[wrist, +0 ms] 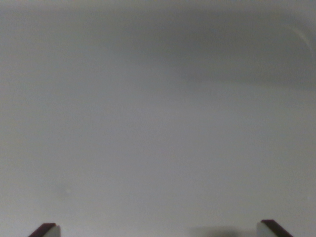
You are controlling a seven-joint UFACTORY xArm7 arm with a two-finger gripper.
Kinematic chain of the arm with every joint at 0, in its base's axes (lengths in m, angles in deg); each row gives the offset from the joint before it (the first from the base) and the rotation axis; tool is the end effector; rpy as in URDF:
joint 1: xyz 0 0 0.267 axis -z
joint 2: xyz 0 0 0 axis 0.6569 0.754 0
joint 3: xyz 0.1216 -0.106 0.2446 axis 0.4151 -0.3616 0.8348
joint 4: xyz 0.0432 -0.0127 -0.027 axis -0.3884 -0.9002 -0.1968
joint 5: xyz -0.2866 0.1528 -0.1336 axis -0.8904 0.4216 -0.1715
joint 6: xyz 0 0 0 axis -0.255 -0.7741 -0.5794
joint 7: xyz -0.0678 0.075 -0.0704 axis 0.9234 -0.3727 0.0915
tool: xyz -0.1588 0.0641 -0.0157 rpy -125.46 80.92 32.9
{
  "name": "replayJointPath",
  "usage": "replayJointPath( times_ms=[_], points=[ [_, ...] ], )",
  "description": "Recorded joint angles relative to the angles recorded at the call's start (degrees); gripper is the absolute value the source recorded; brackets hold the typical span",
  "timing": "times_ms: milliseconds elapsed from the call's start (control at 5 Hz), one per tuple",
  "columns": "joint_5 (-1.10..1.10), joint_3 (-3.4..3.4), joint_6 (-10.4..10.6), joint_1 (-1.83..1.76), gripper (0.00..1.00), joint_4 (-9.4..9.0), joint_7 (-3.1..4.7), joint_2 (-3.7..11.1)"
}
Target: Pick yellow cube
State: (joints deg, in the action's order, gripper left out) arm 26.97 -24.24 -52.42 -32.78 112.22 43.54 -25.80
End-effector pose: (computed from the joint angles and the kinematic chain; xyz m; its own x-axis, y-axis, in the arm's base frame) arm 0.4780 -0.0903 0.1540 0.9988 0.0438 -0.0227 0.0430 -0.9984 -0.0356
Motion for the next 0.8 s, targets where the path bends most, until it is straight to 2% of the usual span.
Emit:
replayJointPath(
  times_ms=[200,400,600,800],
  points=[
    [0.00,0.00,0.00,0.00,0.00,0.00,0.00,0.00],
    [0.06,-0.48,2.64,0.59,0.00,-2.45,1.32,0.70],
    [0.06,-0.48,2.64,0.59,0.00,-2.45,1.32,0.70],
    [0.12,-0.95,5.22,1.17,0.00,-4.84,2.61,1.38]
  ],
)
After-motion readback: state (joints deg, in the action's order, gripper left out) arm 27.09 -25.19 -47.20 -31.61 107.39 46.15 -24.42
